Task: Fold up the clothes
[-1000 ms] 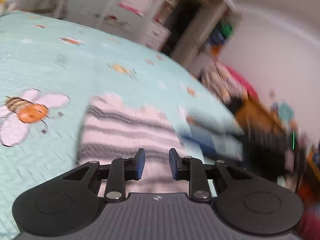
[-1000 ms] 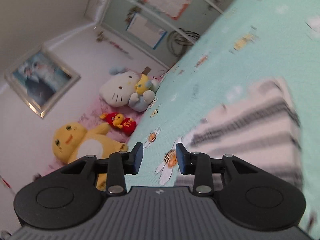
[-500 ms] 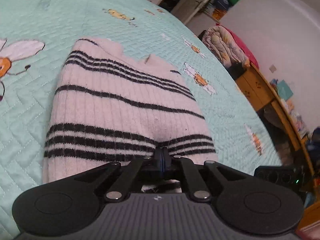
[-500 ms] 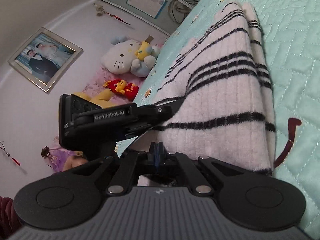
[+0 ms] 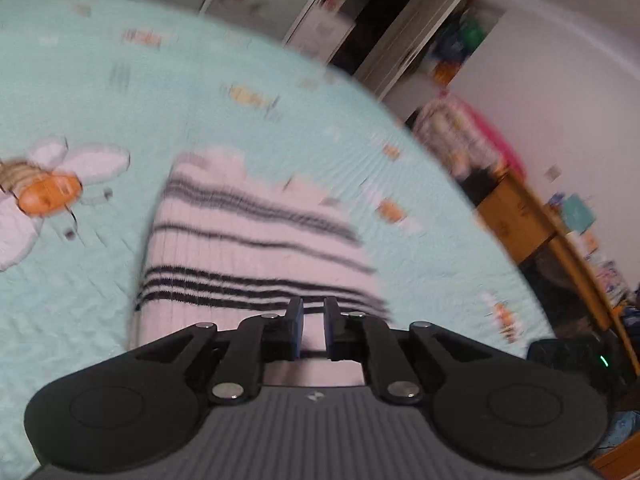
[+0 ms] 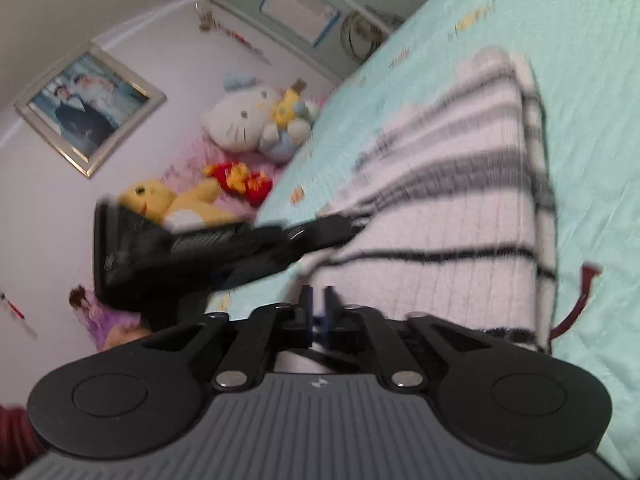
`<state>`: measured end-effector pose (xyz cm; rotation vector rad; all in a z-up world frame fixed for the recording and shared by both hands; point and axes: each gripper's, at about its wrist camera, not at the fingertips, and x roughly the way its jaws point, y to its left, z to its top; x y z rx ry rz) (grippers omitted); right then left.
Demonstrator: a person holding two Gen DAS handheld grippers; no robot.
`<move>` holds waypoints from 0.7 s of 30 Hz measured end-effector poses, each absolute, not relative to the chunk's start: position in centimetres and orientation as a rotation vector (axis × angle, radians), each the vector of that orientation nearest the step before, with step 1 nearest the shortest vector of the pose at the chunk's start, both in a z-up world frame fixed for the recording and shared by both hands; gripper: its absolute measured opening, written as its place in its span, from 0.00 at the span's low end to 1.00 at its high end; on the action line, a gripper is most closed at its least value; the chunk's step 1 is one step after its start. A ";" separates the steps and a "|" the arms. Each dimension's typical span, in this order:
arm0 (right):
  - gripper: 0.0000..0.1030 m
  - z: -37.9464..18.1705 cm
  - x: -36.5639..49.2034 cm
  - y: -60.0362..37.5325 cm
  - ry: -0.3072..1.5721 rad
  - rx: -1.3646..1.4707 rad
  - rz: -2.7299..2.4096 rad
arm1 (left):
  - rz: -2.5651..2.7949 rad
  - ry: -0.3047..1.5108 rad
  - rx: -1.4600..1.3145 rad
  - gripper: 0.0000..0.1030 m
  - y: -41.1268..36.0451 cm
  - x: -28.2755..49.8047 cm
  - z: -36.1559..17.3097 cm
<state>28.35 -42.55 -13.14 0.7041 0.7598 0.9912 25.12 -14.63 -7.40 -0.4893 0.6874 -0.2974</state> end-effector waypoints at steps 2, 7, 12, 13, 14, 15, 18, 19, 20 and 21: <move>0.11 -11.8 28.4 -42.7 0.735 0.728 0.990 | -0.309 0.656 -0.514 0.11 -14.1 22.9 -6.7; 0.13 -13.0 29.3 -41.2 0.813 0.705 0.964 | -0.285 0.737 -0.463 0.10 -15.4 21.8 -10.3; 0.00 -18.4 30.1 -42.0 0.837 0.796 0.942 | -0.291 0.772 -0.451 0.06 -15.7 22.6 -13.4; 0.00 -18.7 30.0 -42.0 0.817 0.780 0.949 | -0.292 0.769 -0.442 0.06 -15.7 22.7 -13.6; 0.00 -18.9 29.7 -41.8 0.802 0.757 0.949 | -0.293 0.766 -0.433 0.06 -15.8 22.7 -13.9; 0.00 -19.0 29.8 -41.8 0.800 0.760 0.950 | -0.295 0.763 -0.425 0.07 -15.9 22.8 -14.1; 0.00 -19.1 30.0 -41.8 0.801 0.769 0.954 | -0.319 0.772 -0.514 0.07 -14.6 22.8 -14.5; 0.00 -19.0 30.0 -41.8 0.798 0.759 0.952 | -0.322 0.776 -0.521 0.07 -14.5 22.8 -14.4; 0.00 -18.6 29.8 -41.6 0.792 0.746 0.947 | -0.313 0.787 -0.528 0.07 -14.5 22.8 -13.9; 0.00 -18.3 29.5 -41.8 0.797 0.752 0.936 | -0.303 0.800 -0.534 0.06 -14.6 22.9 -13.4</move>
